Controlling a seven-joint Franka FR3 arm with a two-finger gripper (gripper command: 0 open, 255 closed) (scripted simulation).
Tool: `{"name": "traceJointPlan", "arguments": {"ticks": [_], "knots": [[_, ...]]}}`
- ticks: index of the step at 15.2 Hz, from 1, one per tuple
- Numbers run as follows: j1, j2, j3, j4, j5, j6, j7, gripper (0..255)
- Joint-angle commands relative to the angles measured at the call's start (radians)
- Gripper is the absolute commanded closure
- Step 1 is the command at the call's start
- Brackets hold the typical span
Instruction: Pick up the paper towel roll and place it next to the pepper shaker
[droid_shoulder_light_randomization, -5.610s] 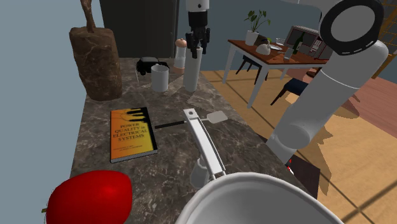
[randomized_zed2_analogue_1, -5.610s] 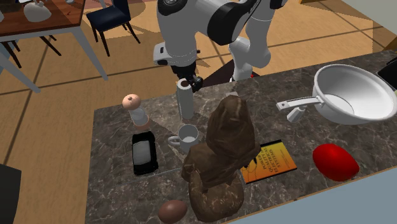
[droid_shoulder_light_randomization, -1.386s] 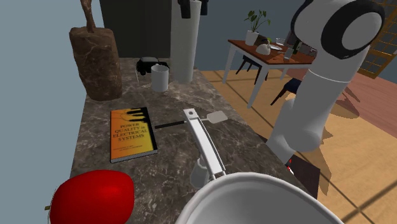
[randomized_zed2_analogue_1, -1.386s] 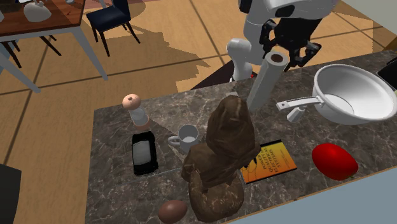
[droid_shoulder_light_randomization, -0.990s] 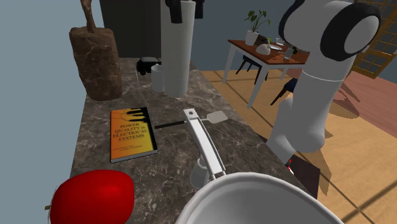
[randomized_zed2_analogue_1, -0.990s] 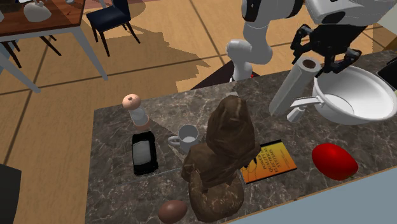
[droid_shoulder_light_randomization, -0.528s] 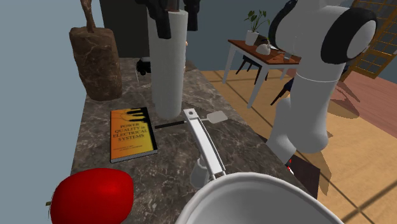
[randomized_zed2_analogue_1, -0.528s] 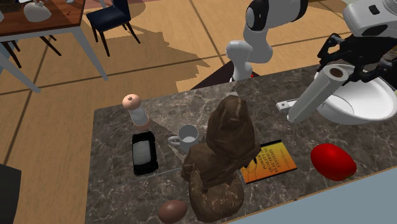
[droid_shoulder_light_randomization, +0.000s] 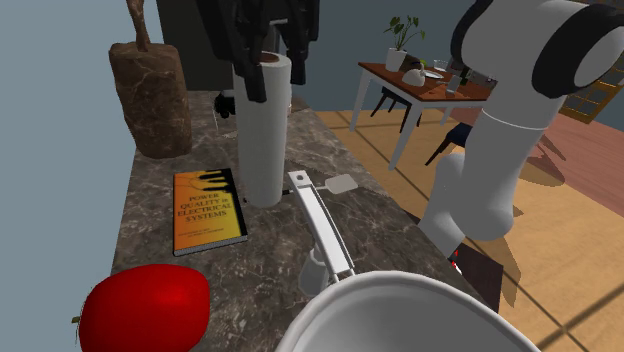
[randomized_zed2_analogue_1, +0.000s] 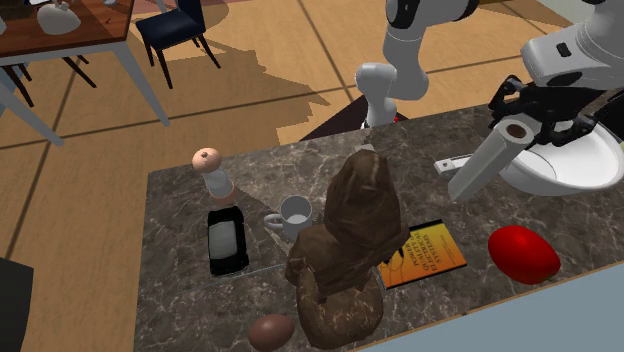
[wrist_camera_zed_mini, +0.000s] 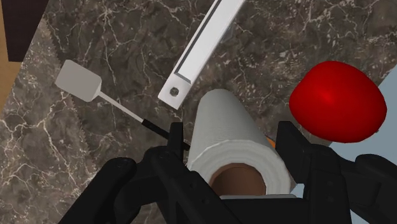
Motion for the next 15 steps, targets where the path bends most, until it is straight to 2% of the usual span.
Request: {"name": "traceJointPlan", "arguments": {"ticks": [1,15], "knots": [[-0.010,-0.029,-0.007,-0.068,0.011,0.041,-0.015,255],[-0.031,-0.148,-0.028,-0.401,0.050,0.264,-0.070,255]]}}
